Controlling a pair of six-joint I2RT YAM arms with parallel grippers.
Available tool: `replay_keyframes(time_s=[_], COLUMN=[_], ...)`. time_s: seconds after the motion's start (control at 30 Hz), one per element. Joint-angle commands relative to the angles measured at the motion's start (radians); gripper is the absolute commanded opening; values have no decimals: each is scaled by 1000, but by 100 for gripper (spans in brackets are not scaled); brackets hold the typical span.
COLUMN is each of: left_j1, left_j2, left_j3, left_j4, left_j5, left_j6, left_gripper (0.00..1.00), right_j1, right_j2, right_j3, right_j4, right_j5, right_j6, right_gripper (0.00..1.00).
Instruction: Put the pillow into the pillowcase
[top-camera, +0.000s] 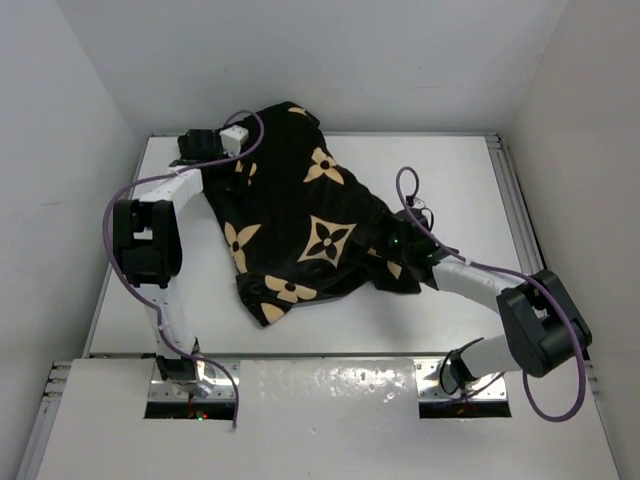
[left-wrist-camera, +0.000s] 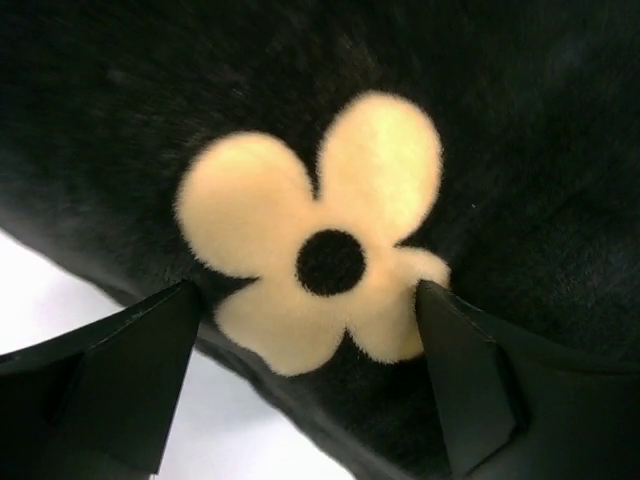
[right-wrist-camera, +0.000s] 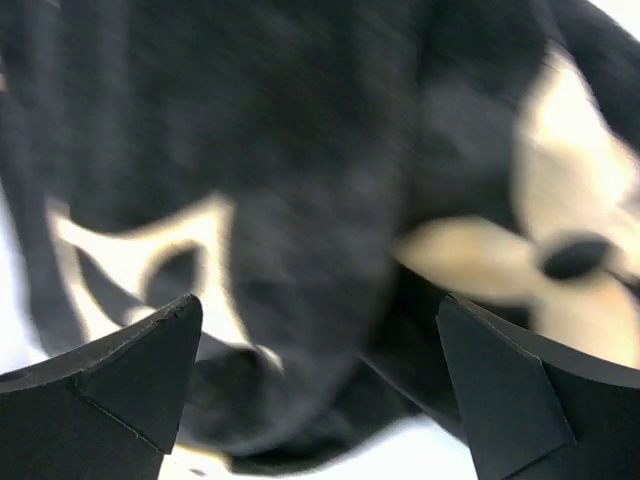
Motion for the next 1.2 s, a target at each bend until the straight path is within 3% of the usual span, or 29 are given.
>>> replay_keyframes(time_s=[0.0,0.03,0.1,0.13,0.17,0.27,0.37,0.43,0.47,0.5,0.57,0.6,0.63,0.7,0.77,0.83,0.9,0.93,1.0,1.07,1.1,1.13,1.17], left_j1=[-4,-5,-13,-20,-42,-106,-189,-255,-277,-304,-310,-301,-259,-168,-111,-50,4,7,90,160,186,212,266], left_j2=[0,-9,-47,-64,-85,-176,-271,-329,-349,-359,-369,-371,-366,-345,-337,-349,-378,-388,-409,-425,-435,-437,-441], left_j3=[-109,-137,-195,-257,-288,-405,-490,-514,-505,-499,-479,-452,-432,-335,-251,-211,-166,-148,-103,-89,-94,-111,-129], left_j4=[40,38,34,34,34,-17,-136,-242,-274,-291,-286,-276,-267,-293,-367,-408,-433,-465,-509,-513,-497,-485,-439], left_j5=[-46,-40,-24,-12,-7,11,84,150,189,187,157,105,89,88,108,141,190,209,269,293,295,280,261], left_j6=[76,93,142,162,182,312,446,489,503,486,392,355,280,223,195,184,187,190,180,143,103,78,51], left_gripper=[81,76,60,56,52,50,50,53,56,64,69,70,72,72,73,75,78,79,82,86,88,89,92], right_j1=[-8,-18,-42,-67,-84,-142,-177,-199,-209,-229,-243,-251,-260,-275,-289,-314,-325,-326,-292,-228,-208,-191,-158], right_j2=[78,119,266,322,425,541,622,687,766,799,839,816,780,625,505,340,232,206,175,178,190,198,205], right_j3=[113,160,315,373,419,585,854,1119,1297,1373,1464,1449,1402,1173,920,784,648,621,576,577,579,573,568], right_j4=[151,114,-19,-59,-106,-81,-157,-238,-271,-307,-400,-424,-444,-426,-371,-332,-329,-328,-367,-412,-450,-456,-460], right_j5=[14,3,-49,-61,-96,-165,-124,-168,-204,-240,-325,-339,-345,-325,-261,-216,-163,-156,-155,-123,-110,-107,-94], right_j6=[99,118,133,145,153,158,35,-63,-81,-100,-118,-129,-169,-230,-256,-281,-295,-305,-356,-397,-393,-385,-361], right_gripper=[98,98,87,77,55,34,29,30,40,49,71,81,84,95,96,94,81,59,34,29,33,53,64])
